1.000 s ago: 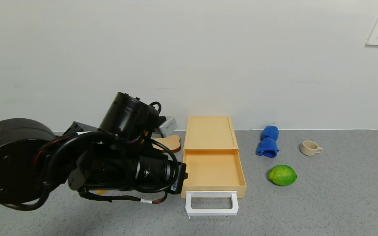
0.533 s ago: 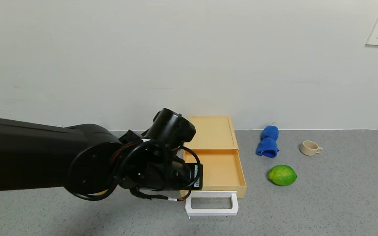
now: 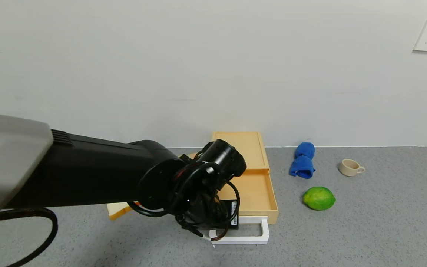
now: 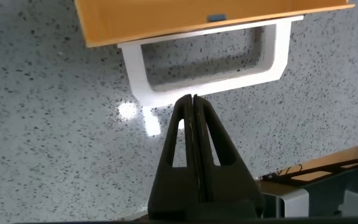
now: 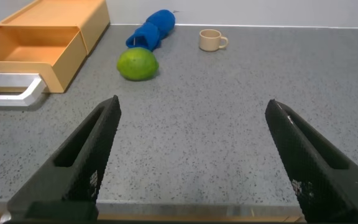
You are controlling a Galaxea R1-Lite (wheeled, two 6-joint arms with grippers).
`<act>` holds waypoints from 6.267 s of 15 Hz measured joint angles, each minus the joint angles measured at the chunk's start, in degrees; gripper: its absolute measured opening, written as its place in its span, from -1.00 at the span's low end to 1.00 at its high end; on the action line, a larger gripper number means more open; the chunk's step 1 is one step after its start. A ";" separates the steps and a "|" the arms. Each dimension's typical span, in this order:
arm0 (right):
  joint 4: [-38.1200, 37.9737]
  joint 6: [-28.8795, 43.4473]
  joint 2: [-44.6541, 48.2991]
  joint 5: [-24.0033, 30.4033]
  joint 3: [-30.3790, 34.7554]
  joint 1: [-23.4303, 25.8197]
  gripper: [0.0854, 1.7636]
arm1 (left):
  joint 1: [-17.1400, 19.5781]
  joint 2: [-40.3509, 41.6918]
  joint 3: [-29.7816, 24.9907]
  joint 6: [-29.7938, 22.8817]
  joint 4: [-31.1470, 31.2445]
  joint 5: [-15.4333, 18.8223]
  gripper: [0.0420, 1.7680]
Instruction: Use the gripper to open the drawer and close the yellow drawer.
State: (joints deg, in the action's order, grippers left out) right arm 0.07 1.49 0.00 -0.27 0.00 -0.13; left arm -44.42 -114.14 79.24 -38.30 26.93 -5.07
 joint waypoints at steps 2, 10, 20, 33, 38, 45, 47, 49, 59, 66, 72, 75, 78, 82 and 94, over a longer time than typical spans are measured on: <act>0.00 0.00 0.00 0.00 0.00 -0.02 0.94 | -0.63 -2.39 2.13 -1.35 1.35 -1.05 -0.93; 0.00 -0.01 0.00 0.02 0.00 -0.02 0.94 | -2.49 -10.52 10.29 -6.34 5.42 -4.11 -0.93; 0.00 0.00 0.00 0.02 0.00 0.00 0.94 | -2.62 -15.08 14.92 -9.51 7.74 -5.97 -0.93; 0.00 0.00 0.00 0.00 0.00 -0.02 0.94 | -2.43 -18.55 20.87 -9.37 7.19 -11.79 -0.93; 0.00 -0.01 0.00 0.02 0.00 -0.02 0.94 | -1.88 -18.86 22.99 -8.56 7.63 -12.64 -0.93; 0.00 -0.01 0.00 0.02 0.00 0.00 0.94 | -0.44 -20.13 26.05 -6.02 7.28 -13.75 -0.93; 0.00 0.00 0.00 0.00 0.00 -0.05 0.94 | 0.07 -20.53 27.01 -5.27 7.24 -13.78 -0.93; 0.00 -0.01 0.00 0.02 0.00 -0.02 0.94 | 0.60 -20.92 28.12 -4.50 7.17 -14.03 -0.93; 0.00 0.00 0.00 0.00 0.00 -0.05 0.94 | 3.19 -23.45 32.34 -0.72 5.05 -14.60 -0.93; 0.00 -0.01 0.00 0.02 0.00 -0.02 0.94 | 4.62 -24.86 32.78 2.63 -0.61 -15.10 -0.93; 0.00 0.00 0.00 0.02 0.00 -0.02 0.94 | 5.45 -25.66 33.44 5.10 -3.58 -16.04 -0.93; 0.00 0.00 0.00 0.02 0.00 0.00 0.94 | 5.64 -25.94 33.52 5.47 -4.58 -16.23 -0.93; 0.00 0.00 0.00 0.02 0.00 -0.05 0.94 | 5.67 -26.01 33.55 5.64 -4.78 -16.35 -0.93; 0.00 0.00 0.00 0.02 0.00 0.00 0.94 | 5.67 -25.20 33.39 5.60 -3.84 -16.53 -0.93; 0.00 0.00 0.00 0.00 0.00 0.00 0.94 | 7.19 -6.10 28.34 6.72 10.34 -13.49 -0.93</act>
State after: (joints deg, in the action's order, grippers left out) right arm 0.07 1.49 0.00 -0.27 0.00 -0.13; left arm -37.23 -120.24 107.58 -31.59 37.27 -18.57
